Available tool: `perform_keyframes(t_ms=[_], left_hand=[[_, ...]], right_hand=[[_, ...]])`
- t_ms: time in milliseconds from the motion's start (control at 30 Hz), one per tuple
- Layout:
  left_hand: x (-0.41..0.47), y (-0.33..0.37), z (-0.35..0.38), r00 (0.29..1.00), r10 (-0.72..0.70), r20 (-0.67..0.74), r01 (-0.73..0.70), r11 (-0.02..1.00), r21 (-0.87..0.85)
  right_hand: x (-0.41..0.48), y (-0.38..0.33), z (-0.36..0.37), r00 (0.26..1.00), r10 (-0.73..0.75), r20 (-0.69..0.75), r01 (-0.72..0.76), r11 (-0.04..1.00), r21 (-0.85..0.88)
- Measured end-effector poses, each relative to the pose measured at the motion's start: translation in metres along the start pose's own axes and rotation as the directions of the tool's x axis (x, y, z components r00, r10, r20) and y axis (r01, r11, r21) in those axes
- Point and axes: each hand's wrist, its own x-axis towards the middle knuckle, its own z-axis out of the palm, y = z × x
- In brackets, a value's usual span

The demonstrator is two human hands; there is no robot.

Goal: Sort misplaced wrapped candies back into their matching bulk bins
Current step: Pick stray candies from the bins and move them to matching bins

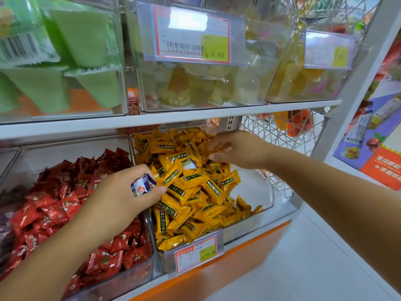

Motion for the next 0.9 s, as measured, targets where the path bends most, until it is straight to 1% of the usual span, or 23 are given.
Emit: perform_keyframes(t_ms=[67, 100, 133, 200, 267, 300, 333, 400, 433, 467, 500, 533, 567, 633, 800, 833, 900], left_hand=[[0.001, 0.0, 0.0, 1.0, -0.007, -0.02, 0.007, 1.0, -0.009], [0.002, 0.0, 0.001, 0.999, -0.01, -0.032, 0.01, 1.0, -0.008], [0.003, -0.001, 0.002, 0.998, -0.013, -0.054, 0.013, 1.0, -0.004], [0.005, -0.004, 0.001, 0.994, -0.025, -0.103, 0.024, 1.0, -0.013], [0.006, -0.007, 0.0, 0.993, -0.039, -0.114, 0.036, 0.999, -0.023], [0.006, -0.008, -0.001, 0.993, -0.041, -0.108, 0.039, 0.999, -0.022], [0.006, -0.008, -0.002, 0.994, -0.042, -0.101, 0.04, 0.999, -0.019], [0.005, -0.008, -0.002, 0.995, -0.044, -0.09, 0.042, 0.999, -0.02], [0.005, -0.008, -0.002, 0.995, -0.047, -0.084, 0.045, 0.999, -0.021], [0.005, -0.008, -0.002, 0.996, -0.051, -0.077, 0.049, 0.999, -0.022], [0.006, -0.008, -0.002, 0.996, -0.054, -0.071, 0.052, 0.998, -0.022], [0.006, -0.008, -0.002, 0.996, -0.057, -0.069, 0.055, 0.998, -0.026], [0.006, -0.008, -0.002, 0.996, -0.06, -0.069, 0.058, 0.998, -0.026], [0.007, -0.009, -0.002, 0.996, -0.061, -0.07, 0.06, 0.998, -0.015], [0.005, -0.009, -0.001, 0.996, -0.056, -0.072, 0.054, 0.998, -0.032], [0.005, -0.009, -0.002, 0.996, -0.055, -0.075, 0.053, 0.998, -0.031], [0.004, -0.009, -0.002, 0.996, -0.055, -0.076, 0.052, 0.998, -0.035]], right_hand=[[0.006, -0.011, 0.012, 0.995, -0.096, -0.022, 0.097, 0.993, 0.069], [0.011, -0.015, 0.021, 0.988, -0.152, -0.004, 0.152, 0.986, 0.063], [0.016, -0.021, 0.033, 0.979, -0.202, 0.022, 0.201, 0.979, 0.027], [0.023, -0.03, 0.054, 0.973, -0.219, 0.076, 0.224, 0.972, -0.065], [0.023, -0.03, 0.066, 0.973, -0.219, 0.076, 0.229, 0.96, -0.159], [0.022, -0.026, 0.068, 0.97, -0.233, 0.061, 0.24, 0.956, -0.165], [0.018, -0.023, 0.067, 0.968, -0.243, 0.058, 0.249, 0.959, -0.138], [0.013, -0.017, 0.055, 0.97, -0.242, 0.038, 0.241, 0.97, 0.026], [0.01, -0.015, 0.048, 0.973, -0.23, -0.001, 0.228, 0.966, 0.118], [0.008, -0.012, 0.042, 0.976, -0.207, -0.065, 0.215, 0.963, 0.163], [0.005, -0.009, 0.039, 0.973, -0.175, -0.151, 0.198, 0.968, 0.152], [0.002, -0.007, 0.036, 0.966, -0.129, -0.224, 0.154, 0.983, 0.1], [-0.001, -0.005, 0.036, 0.963, -0.069, -0.262, 0.091, 0.993, 0.076], [-0.003, -0.003, 0.046, 0.965, 0.028, -0.259, 0.006, 0.992, 0.129], [-0.009, -0.019, 0.065, 0.947, 0.09, -0.309, 0.015, 0.947, 0.321], [-0.01, -0.022, 0.068, 0.943, 0.097, -0.317, 0.018, 0.94, 0.339], [-0.01, -0.026, 0.072, 0.934, 0.11, -0.339, 0.006, 0.946, 0.323]])
